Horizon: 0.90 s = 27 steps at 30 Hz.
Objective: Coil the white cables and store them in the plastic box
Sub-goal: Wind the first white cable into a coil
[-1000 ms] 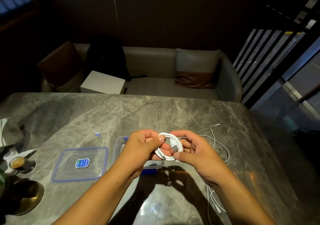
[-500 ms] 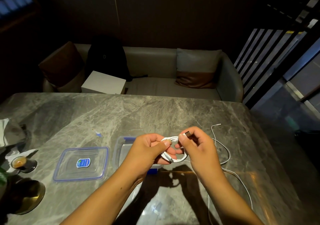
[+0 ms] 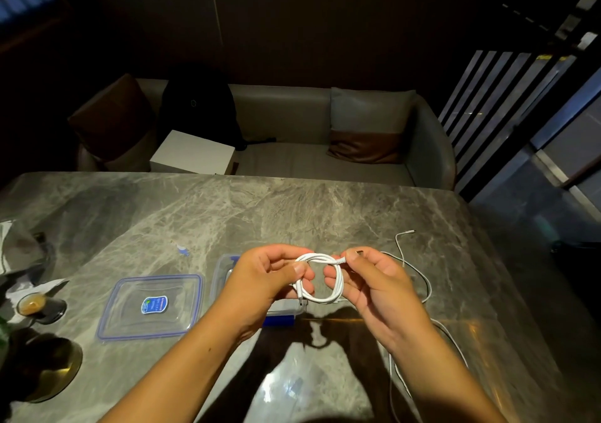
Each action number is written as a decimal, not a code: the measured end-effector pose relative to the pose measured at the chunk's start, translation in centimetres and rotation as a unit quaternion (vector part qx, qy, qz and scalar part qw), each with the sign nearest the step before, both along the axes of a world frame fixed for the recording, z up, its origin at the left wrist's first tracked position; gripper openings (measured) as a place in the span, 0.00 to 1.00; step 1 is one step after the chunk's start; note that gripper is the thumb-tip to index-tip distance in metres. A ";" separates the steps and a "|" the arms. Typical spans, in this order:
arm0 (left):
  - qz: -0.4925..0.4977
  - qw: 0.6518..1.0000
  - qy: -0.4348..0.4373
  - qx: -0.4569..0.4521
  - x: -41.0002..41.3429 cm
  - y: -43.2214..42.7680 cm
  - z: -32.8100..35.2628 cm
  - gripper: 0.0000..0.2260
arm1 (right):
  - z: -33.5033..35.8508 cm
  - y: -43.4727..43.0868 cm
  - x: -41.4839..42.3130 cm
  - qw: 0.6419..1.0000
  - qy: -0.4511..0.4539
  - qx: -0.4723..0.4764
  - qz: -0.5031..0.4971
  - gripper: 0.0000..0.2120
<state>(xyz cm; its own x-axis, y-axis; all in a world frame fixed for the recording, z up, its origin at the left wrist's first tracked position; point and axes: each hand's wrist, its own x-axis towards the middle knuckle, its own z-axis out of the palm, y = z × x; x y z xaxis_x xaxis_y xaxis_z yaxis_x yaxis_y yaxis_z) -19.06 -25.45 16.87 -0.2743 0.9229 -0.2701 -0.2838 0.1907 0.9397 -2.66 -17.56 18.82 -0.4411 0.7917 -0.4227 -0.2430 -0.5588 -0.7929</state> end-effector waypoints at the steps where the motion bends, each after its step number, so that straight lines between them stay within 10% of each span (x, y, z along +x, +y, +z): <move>1: 0.002 1.000 0.003 0.001 0.0 0.0 0.0 0.10 | -0.1 0.1 0.1 1.000 -0.008 0.005 0.008 0.06; 9: -0.040 0.996 0.076 0.000 -1.0 0.7 1.1 0.09 | 0.0 1.8 1.2 0.945 -0.177 0.187 0.204 0.14; 27: -0.042 0.999 -0.005 -0.021 -1.6 1.1 0.0 0.10 | -3.1 1.8 1.7 0.973 -0.011 0.047 0.224 0.13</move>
<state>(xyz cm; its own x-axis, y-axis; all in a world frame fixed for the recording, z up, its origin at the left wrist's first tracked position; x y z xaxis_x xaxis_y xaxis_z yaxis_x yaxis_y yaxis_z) -20.65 -24.32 16.84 -0.1938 0.9304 -0.3110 -0.2741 0.2530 0.9278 -0.94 -15.79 15.74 -0.7428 0.5574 -0.3708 0.0266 -0.5288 -0.8483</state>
